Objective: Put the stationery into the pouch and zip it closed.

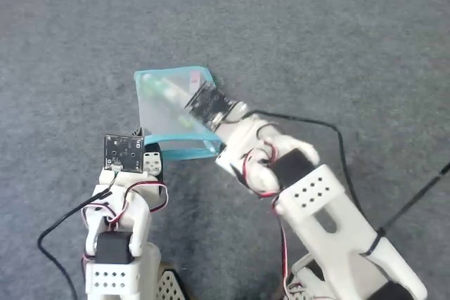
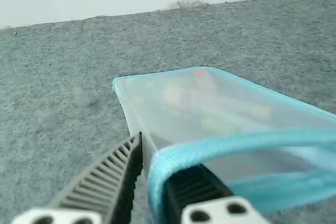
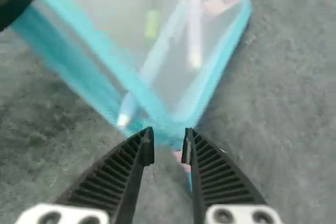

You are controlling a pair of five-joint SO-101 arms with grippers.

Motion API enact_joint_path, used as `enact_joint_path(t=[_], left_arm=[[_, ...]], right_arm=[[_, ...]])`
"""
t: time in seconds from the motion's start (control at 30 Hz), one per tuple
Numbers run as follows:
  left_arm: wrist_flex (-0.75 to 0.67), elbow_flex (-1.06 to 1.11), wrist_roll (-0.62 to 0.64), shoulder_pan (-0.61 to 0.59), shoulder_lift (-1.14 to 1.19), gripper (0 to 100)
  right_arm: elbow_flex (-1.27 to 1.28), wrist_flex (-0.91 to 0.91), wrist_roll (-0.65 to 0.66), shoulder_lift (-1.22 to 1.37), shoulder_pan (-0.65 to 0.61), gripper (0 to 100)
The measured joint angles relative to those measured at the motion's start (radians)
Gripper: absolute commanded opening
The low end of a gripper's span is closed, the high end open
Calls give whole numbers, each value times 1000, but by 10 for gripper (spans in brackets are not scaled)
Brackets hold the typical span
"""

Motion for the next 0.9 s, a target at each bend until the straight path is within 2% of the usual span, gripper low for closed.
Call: enact_joint_path(t=[0.13, 0.47, 0.9], left_arm=[[0, 0, 0, 0, 0, 12], [0, 0, 0, 0, 0, 12], [0, 0, 0, 0, 0, 12]], right_arm=[[9, 0, 6, 0, -55, 102], [18, 63, 9, -94, -69, 103], [18, 40, 5, -94, -115, 102]])
